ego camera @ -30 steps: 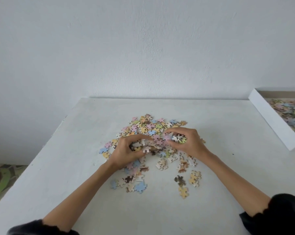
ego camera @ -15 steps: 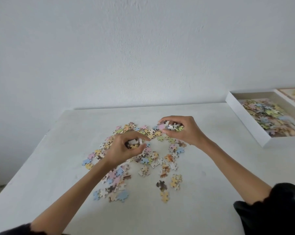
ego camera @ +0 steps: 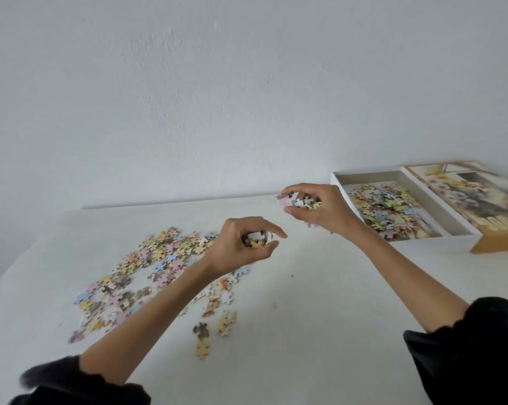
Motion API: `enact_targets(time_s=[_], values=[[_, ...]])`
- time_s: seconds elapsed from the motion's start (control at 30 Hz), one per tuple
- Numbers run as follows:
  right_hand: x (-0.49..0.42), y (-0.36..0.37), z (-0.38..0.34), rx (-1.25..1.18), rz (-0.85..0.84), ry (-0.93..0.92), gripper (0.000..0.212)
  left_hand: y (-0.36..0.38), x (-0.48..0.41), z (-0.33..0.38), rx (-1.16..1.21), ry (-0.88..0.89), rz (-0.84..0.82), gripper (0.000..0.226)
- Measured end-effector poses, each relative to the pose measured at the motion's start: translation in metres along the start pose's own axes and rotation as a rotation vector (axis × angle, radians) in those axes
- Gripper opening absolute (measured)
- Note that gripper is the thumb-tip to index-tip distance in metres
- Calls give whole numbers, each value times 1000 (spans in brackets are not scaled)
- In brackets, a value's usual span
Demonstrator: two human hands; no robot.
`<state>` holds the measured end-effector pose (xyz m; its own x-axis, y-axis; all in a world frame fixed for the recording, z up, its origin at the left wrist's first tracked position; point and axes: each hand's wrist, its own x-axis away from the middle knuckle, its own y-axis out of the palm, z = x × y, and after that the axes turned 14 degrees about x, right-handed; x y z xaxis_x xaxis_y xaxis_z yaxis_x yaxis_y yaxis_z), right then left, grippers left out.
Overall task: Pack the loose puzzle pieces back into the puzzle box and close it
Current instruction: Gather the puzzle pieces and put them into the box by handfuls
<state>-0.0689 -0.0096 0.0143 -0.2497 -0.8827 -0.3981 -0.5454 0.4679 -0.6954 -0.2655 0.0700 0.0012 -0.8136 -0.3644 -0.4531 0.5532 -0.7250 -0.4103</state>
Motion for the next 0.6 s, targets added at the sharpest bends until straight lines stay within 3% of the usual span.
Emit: enact_targets(time_s=[0.6], values=[[19,-144,157,202,78,170,36,181,-138,1,87,94,-99,16]])
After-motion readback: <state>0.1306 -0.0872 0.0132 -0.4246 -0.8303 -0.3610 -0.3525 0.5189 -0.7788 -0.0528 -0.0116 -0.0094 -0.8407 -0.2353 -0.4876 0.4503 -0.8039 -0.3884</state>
